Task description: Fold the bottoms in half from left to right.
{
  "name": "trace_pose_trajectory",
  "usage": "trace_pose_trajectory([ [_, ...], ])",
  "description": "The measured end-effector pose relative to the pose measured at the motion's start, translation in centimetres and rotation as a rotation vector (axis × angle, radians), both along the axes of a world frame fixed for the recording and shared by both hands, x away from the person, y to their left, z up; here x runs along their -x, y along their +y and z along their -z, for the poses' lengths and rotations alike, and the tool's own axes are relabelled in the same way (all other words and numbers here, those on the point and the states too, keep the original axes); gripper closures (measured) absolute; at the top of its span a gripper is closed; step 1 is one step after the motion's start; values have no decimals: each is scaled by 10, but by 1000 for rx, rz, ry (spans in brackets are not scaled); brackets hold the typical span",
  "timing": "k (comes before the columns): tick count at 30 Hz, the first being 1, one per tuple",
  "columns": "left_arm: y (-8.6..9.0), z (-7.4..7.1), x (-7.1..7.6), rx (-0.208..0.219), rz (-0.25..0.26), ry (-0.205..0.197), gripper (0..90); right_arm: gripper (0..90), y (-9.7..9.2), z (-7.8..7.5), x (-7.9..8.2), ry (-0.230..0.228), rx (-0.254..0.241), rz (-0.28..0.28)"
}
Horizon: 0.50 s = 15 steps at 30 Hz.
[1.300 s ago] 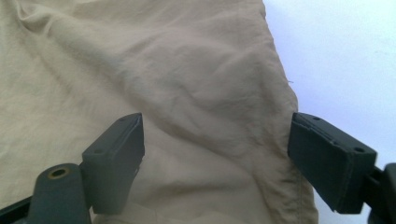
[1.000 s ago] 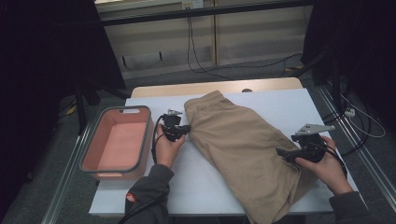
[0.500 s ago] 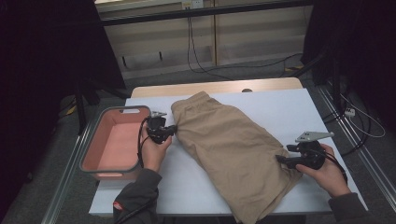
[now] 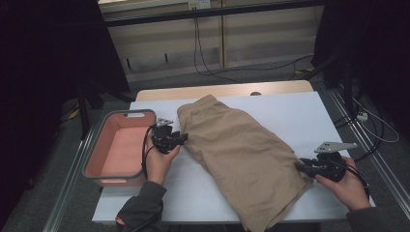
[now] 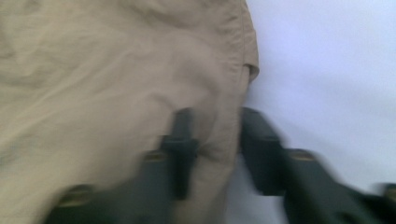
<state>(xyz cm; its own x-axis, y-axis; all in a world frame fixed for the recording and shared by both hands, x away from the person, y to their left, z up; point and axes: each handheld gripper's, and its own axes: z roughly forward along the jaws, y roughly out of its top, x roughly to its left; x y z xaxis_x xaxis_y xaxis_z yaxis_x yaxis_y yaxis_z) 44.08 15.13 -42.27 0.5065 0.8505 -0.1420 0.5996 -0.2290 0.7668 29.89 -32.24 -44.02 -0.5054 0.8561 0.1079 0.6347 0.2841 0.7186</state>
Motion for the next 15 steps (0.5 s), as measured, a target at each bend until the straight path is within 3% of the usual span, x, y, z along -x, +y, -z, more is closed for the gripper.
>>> trace_pose_trajectory([
  [2, -1, 2, 1, -14, 14, -6, 416, 554, 1, 7, 3, 34, 27, 2],
  [3, -2, 2, 1, -8, 12, -3, 416, 554, 1, 7, 3, 34, 27, 2],
  [5, -3, 4, 0, -4, 11, 6, 312, 583, 2, 11, 4, 41, 28, 2],
  [8, -5, 6, 0, -1, 17, 16, 258, 825, 6, 10, 3, 61, 11, -36],
  [11, -6, 6, 1, 6, 22, 19, 245, 868, 6, 8, 1, 70, 12, -32],
  [15, -6, 4, 4, -2, 35, 21, 240, 882, -3, 4, -2, 48, 47, -15],
])
